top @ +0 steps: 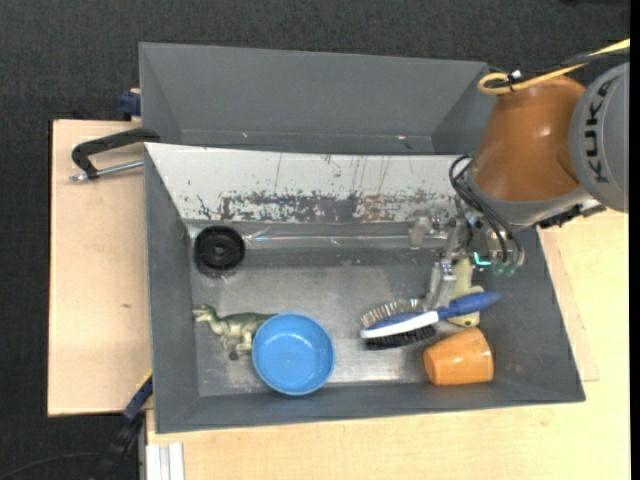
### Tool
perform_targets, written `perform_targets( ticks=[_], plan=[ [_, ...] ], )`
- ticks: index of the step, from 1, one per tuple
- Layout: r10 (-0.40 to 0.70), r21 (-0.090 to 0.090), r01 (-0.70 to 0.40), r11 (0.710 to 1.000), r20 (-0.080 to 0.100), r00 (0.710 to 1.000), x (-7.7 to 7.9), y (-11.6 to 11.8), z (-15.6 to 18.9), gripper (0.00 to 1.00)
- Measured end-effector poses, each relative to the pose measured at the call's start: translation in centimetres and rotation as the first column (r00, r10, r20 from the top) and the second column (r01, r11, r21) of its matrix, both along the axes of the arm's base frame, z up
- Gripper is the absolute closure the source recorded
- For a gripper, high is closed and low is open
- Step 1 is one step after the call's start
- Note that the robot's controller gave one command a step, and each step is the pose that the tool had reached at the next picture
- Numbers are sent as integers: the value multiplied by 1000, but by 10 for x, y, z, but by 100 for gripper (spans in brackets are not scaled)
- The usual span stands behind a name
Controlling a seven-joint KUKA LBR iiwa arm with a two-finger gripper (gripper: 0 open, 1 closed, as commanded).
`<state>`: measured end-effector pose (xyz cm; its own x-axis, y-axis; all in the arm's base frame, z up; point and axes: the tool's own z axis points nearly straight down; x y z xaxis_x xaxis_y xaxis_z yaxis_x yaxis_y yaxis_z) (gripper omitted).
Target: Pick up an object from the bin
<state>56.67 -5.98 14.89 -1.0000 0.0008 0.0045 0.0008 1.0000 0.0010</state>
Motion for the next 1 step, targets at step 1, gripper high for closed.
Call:
perform_targets(
  ticks=[1],
  plan=[
    [246,0,-246,969,17,969,-42,-31,-67,0]
  ],
)
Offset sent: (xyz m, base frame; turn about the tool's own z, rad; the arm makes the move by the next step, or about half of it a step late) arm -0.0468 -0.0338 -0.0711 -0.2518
